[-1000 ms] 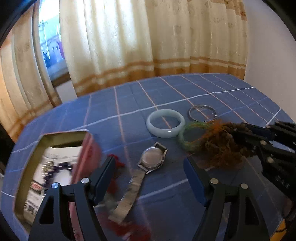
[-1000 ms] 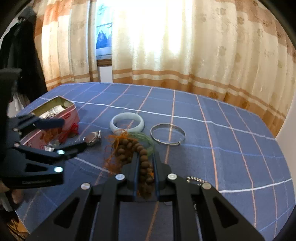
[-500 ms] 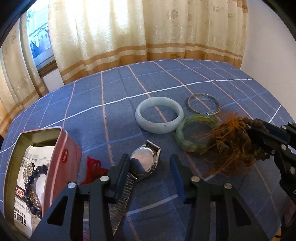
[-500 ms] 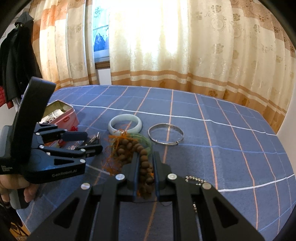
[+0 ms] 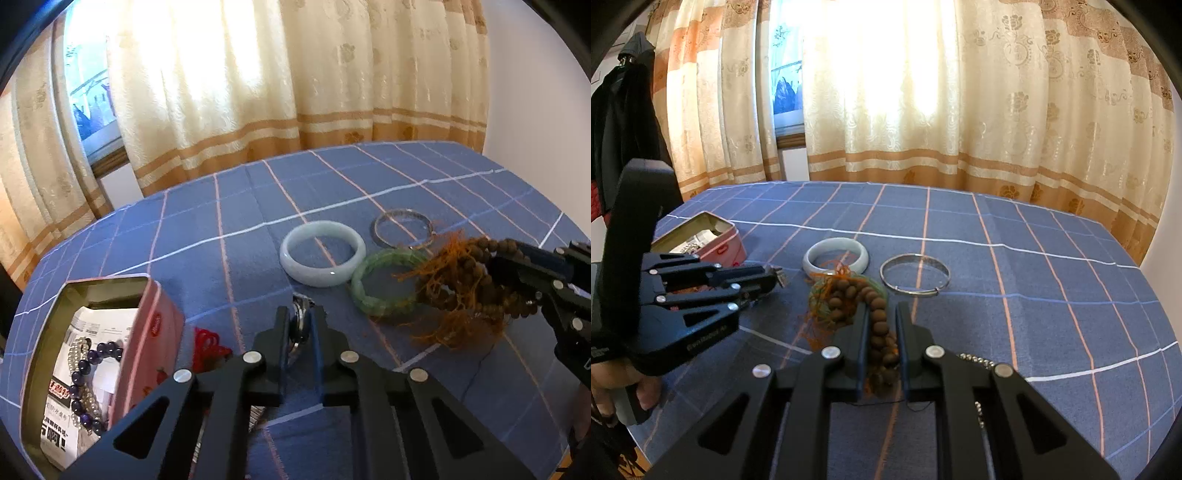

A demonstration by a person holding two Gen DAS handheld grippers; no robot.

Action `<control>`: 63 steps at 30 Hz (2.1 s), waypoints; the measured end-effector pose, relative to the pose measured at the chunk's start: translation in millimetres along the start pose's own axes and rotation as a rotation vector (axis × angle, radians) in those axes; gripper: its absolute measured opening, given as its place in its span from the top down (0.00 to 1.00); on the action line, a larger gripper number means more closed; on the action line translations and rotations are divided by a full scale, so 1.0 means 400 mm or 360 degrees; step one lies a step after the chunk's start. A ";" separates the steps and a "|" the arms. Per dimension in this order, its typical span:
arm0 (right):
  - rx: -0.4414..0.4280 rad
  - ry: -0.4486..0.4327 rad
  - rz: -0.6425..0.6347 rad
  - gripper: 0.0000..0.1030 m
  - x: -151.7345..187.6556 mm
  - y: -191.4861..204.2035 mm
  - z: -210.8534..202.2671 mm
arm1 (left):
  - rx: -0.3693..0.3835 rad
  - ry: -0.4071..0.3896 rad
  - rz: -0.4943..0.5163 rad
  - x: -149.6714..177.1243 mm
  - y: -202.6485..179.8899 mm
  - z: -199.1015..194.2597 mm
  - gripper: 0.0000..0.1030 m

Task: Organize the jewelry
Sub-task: 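Lift the watch and wooden bead strand and carry both over the pink tin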

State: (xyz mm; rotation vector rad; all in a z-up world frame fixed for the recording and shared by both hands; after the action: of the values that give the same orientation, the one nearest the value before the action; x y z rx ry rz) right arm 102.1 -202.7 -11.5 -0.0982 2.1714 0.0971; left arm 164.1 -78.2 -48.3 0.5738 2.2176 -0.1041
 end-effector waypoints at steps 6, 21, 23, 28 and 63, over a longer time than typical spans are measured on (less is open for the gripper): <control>-0.0003 -0.0009 0.0001 0.84 0.001 0.000 -0.004 | 0.0011 -0.0078 -0.0062 -0.001 0.016 -0.022 0.92; 0.0010 -0.0088 -0.0062 0.85 0.004 0.023 -0.021 | 0.0006 -0.0221 -0.0094 0.002 0.022 -0.074 0.92; 0.0012 -0.0096 -0.0070 0.85 0.002 0.026 -0.022 | 0.0010 -0.0228 -0.0094 0.004 0.021 -0.080 0.92; 0.0006 -0.0121 -0.0082 0.85 -0.011 0.035 -0.031 | 0.0012 -0.0274 -0.0088 0.002 0.025 -0.112 0.92; -0.0082 0.0225 -0.0228 0.26 0.045 0.040 -0.034 | 0.0021 -0.0361 -0.0102 0.001 0.050 -0.179 0.92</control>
State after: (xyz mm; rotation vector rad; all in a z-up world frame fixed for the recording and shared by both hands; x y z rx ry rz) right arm 79.0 -188.8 -18.2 -0.2975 2.2954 0.0660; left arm 122.0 -41.4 0.8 0.4735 2.0163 -0.2075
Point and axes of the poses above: each gripper's, at about its wrist camera, not at the fingertips, and z roughly the way its jaws point, y to its left, x to its underside, the point moved 2 cm from there along z, roughly the way its jaws point, and after that the axes turned 1 degree about z, right-handed, at the moved point
